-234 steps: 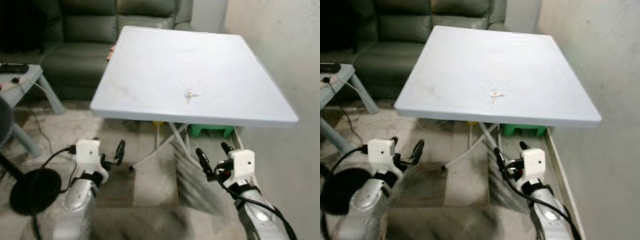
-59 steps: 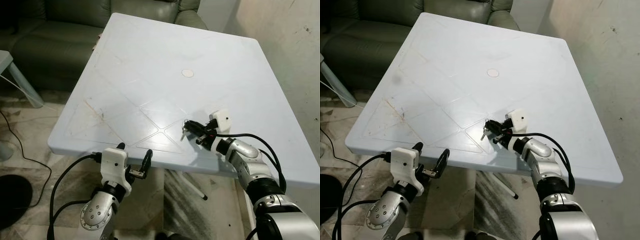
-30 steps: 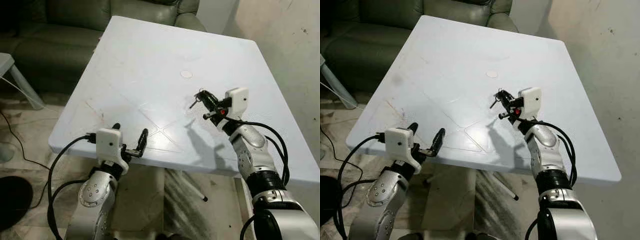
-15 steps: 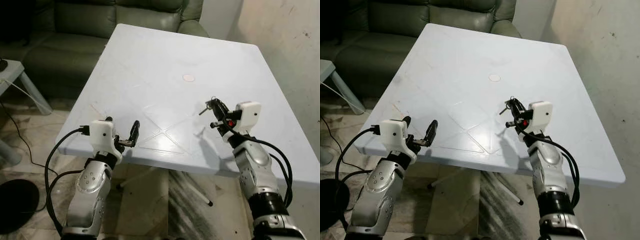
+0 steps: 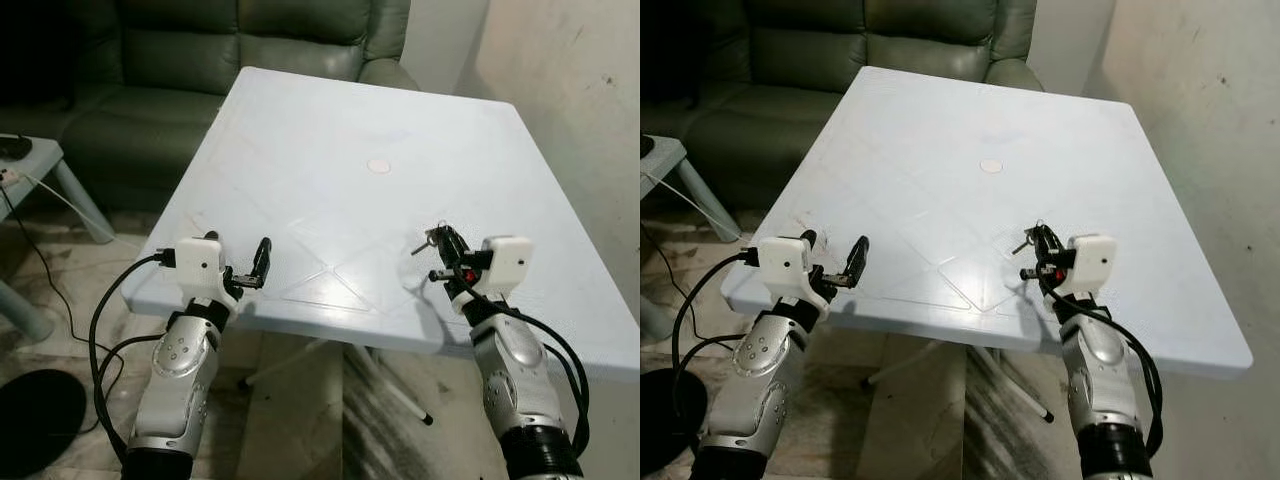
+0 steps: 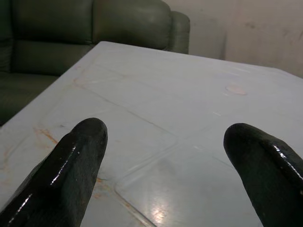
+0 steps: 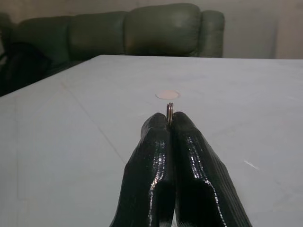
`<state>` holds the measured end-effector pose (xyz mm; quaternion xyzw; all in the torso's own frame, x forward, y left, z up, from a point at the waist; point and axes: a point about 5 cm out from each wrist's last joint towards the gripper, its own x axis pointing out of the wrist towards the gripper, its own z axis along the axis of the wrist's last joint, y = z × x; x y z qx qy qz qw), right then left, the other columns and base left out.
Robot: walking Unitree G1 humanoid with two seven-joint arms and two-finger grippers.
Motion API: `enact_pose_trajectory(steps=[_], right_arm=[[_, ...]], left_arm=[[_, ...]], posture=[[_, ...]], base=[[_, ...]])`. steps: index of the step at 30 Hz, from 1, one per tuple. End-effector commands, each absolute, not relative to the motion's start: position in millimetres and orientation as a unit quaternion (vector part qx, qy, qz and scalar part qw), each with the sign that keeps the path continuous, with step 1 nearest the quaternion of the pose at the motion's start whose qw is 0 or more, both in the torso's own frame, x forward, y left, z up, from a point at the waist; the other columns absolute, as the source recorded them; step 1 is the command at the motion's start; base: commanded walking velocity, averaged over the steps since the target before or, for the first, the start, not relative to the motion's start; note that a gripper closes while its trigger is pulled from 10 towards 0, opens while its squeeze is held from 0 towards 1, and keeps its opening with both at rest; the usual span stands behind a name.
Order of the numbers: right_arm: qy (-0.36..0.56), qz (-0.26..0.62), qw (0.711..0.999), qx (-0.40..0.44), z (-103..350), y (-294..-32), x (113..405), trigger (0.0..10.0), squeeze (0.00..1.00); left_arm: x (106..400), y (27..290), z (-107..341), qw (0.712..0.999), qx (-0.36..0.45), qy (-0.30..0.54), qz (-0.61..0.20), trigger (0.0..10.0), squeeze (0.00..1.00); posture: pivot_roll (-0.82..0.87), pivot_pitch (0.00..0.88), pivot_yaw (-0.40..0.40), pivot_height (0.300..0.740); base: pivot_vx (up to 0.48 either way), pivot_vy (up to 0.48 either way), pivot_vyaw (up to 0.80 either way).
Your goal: Hang keys on a hook
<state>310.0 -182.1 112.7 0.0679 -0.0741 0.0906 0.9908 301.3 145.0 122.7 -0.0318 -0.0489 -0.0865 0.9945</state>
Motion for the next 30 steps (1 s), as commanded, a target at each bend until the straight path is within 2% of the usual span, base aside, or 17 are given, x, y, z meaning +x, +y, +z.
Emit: enact_pose_trajectory(steps=[1,7,15,30], right_arm=[[-0.076,0.080,0.992,0.061,113,-182,306,10.0,0.00],[-0.069,0.056,0.994,0.069,107,-177,300,10.0,0.00],[-0.046,0.039,0.998,0.026,101,-180,300,10.0,0.00],[-0.030,0.022,0.999,0.002,102,-179,306,10.0,0.00]], left_arm=[[305,148,125,0.995,-0.025,-0.059,-0.078,10.0,0.00],[309,158,126,0.996,-0.033,-0.065,-0.059,10.0,0.00],[311,165,124,0.996,-0.041,-0.060,-0.044,10.0,0.00],[314,164,121,0.997,-0.041,-0.050,-0.041,10.0,0.00]], posture=[[0.03,0.000,-0.061,0.740],[0.03,0.000,-0.054,0.740],[0.02,0.000,-0.043,0.740],[0.02,0.010,-0.048,0.740]], base=[[0.000,0.000,0.00],[0.000,0.000,0.00],[0.000,0.000,0.00],[0.000,0.000,-0.73]])
